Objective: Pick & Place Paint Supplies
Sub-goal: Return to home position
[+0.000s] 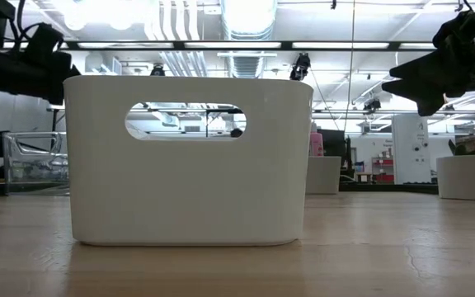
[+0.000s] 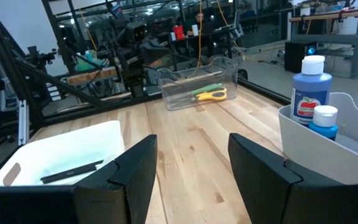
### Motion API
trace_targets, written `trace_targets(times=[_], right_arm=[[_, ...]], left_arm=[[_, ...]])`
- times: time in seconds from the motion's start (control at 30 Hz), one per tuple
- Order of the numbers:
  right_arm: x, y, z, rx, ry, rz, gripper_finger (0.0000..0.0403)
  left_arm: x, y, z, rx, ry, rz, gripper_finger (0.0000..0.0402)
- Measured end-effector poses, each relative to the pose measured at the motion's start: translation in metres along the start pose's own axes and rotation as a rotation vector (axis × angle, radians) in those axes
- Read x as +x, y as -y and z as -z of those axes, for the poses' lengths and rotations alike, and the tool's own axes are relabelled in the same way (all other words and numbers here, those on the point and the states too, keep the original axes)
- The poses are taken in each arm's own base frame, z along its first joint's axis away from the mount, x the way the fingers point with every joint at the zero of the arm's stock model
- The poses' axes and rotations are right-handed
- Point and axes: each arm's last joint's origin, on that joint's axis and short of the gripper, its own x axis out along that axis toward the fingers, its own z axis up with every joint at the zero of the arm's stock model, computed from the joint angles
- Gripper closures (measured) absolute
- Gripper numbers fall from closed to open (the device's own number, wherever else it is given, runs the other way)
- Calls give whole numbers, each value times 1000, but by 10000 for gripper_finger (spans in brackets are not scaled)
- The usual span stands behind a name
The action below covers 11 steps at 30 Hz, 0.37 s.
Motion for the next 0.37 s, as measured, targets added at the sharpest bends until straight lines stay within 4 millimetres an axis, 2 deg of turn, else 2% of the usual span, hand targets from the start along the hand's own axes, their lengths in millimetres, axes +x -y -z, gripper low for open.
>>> trace_targets(times=[0.37], right_arm=[[0, 0, 0, 0, 0, 0, 209]], left_arm=[[3, 2, 4, -16, -49, -14, 394]])
